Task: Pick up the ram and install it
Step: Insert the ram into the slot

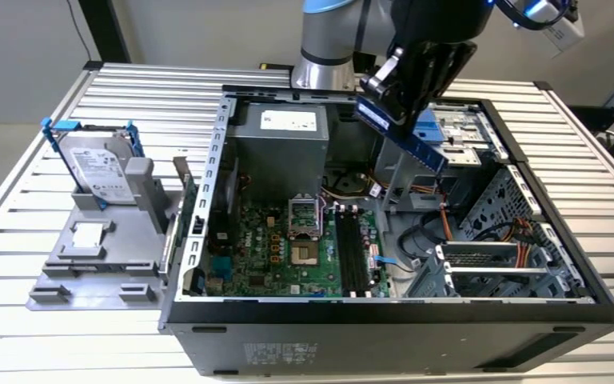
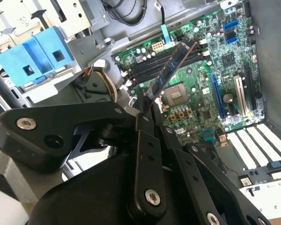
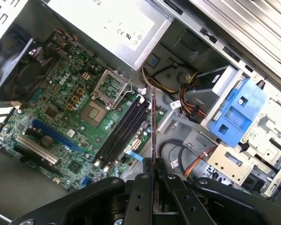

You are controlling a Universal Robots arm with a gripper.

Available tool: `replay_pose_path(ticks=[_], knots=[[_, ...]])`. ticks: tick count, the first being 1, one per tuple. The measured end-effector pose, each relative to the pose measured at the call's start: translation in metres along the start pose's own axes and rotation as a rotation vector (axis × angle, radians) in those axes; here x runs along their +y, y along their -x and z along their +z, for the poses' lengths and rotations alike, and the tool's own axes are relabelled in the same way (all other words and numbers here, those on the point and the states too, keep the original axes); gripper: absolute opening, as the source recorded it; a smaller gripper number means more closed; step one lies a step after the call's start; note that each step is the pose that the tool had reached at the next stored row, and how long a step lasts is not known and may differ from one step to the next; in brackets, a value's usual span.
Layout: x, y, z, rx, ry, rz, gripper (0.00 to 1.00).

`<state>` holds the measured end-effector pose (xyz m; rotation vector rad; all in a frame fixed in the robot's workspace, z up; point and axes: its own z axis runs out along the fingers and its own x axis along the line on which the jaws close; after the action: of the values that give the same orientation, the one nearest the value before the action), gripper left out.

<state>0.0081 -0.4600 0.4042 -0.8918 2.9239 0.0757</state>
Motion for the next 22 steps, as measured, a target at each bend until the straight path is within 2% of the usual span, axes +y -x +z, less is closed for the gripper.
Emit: replay_pose_path(ticks=[22], knots=[[0.0098,-0.0189,-0.0016,-0.0011,-0.0047,0.049,0.0]])
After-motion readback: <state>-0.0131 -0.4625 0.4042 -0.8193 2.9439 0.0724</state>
